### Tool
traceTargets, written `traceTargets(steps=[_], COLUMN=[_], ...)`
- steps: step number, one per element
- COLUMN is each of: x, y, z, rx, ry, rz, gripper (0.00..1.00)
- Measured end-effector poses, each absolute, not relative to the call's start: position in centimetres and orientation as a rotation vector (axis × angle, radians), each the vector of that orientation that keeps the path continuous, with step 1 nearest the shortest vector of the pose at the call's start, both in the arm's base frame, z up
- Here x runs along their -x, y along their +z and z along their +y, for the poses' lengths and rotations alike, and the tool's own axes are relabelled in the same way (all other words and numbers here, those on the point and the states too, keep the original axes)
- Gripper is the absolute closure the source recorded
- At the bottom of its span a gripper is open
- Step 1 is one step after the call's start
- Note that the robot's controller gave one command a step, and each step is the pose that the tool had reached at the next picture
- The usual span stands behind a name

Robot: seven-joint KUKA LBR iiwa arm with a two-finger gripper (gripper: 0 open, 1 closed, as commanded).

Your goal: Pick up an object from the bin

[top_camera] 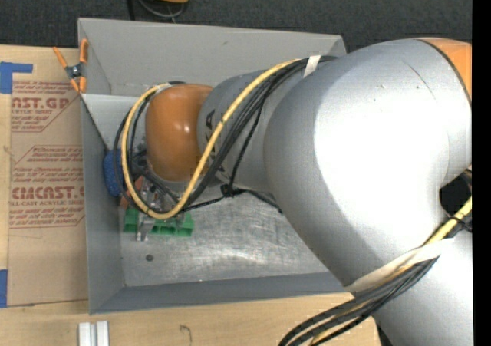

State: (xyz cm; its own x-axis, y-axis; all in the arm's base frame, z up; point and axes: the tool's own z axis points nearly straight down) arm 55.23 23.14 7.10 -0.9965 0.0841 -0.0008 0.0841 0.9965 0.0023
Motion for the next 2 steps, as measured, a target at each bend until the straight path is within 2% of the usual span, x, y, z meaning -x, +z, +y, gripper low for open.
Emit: traceTargets(steps=[1, 2], x=[-57.22, -57.10], y=[7.05, 7.12], z=[23.71, 22.74], rx=[-0.556, -0.593], ry=[0.001, 0.005], rz=[3.094, 3.080], gripper=[1.00, 1.00])
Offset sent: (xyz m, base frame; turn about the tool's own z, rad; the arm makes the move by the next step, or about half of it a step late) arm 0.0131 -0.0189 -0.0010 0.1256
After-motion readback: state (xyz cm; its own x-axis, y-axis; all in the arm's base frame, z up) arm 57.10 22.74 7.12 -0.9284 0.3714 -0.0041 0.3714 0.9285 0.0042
